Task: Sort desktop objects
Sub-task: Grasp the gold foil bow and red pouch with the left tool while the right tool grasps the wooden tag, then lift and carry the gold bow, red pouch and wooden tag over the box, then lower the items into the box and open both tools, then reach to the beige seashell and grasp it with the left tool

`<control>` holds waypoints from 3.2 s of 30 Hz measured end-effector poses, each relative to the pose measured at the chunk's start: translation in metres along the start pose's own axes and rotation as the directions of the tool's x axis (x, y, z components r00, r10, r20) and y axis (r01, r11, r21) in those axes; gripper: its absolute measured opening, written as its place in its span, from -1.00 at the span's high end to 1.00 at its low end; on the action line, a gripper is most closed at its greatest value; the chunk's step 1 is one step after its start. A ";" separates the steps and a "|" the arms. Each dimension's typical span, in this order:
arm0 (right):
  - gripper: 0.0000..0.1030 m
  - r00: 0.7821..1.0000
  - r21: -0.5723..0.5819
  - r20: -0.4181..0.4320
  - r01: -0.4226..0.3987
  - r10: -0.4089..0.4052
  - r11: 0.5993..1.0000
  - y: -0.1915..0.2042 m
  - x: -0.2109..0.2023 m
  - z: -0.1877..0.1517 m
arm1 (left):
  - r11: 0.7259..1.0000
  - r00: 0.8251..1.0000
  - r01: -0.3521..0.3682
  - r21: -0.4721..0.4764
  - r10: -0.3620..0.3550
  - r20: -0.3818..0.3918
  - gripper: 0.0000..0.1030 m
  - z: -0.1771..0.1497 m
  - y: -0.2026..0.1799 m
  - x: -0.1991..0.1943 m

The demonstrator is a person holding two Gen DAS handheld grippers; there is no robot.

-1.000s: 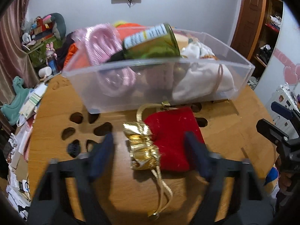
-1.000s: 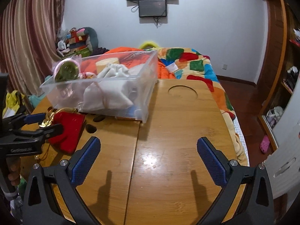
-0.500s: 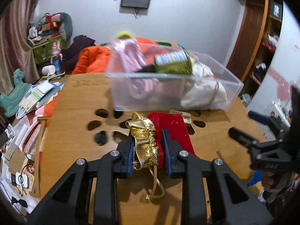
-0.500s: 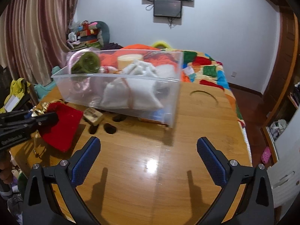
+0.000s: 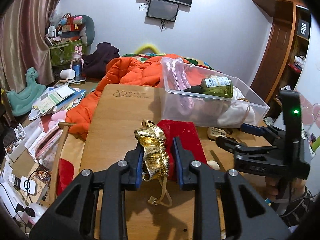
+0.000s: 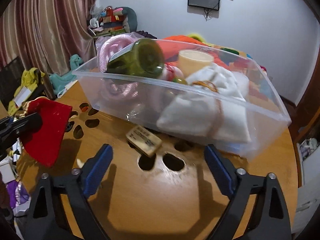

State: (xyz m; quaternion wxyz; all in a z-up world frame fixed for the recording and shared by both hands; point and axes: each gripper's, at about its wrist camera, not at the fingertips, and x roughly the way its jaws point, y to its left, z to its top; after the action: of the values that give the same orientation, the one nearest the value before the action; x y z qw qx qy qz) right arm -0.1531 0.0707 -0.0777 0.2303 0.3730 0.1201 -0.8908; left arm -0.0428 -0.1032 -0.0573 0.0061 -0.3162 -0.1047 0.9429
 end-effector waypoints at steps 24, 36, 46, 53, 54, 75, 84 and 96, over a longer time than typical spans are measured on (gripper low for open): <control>0.50 0.997 0.010 0.010 -0.073 0.072 0.997 -0.004 -0.018 -0.007 | 1.000 0.995 0.026 -0.003 -0.025 0.095 0.49 0.045 0.001 -0.025; 0.53 0.988 0.053 0.112 -0.109 0.102 0.993 -0.038 -0.065 -0.016 | 0.998 0.990 0.046 0.054 -0.053 0.130 0.50 0.074 -0.028 -0.036; 0.53 0.977 0.086 0.201 -0.094 0.075 0.992 -0.076 -0.096 0.012 | 0.992 0.989 0.075 0.101 -0.087 0.118 0.50 0.090 -0.052 -0.020; 0.53 0.970 0.118 0.236 -0.081 0.051 0.990 -0.097 -0.093 0.036 | 0.991 0.990 0.071 0.117 -0.084 0.116 0.49 0.113 -0.060 -0.005; 0.53 0.970 0.117 0.239 -0.077 0.048 0.990 -0.099 -0.091 0.040 | 0.991 0.990 0.066 0.119 -0.080 0.115 0.49 0.116 -0.061 -0.001; 0.23 0.982 0.024 0.181 -0.053 0.048 0.998 -0.078 -0.035 0.072 | 0.985 0.996 0.088 0.147 -0.087 -0.018 0.15 0.126 -0.069 0.078; -0.28 0.968 0.024 0.248 0.027 -0.033 0.999 -0.076 -0.060 0.071 | 0.985 0.998 0.048 0.164 -0.052 0.020 -0.28 0.134 -0.075 0.064; -0.57 0.949 0.051 0.309 0.054 -0.067 0.997 -0.076 -0.111 0.042 | 0.981 0.995 -0.013 0.194 -0.006 0.099 -0.65 0.103 -0.062 0.007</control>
State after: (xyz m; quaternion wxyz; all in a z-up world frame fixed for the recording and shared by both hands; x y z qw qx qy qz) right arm -0.1481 0.1561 0.0346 0.2109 0.2292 0.0750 -0.9473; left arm -0.1133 -0.0624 0.0317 0.0300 -0.2673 -0.0118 0.9631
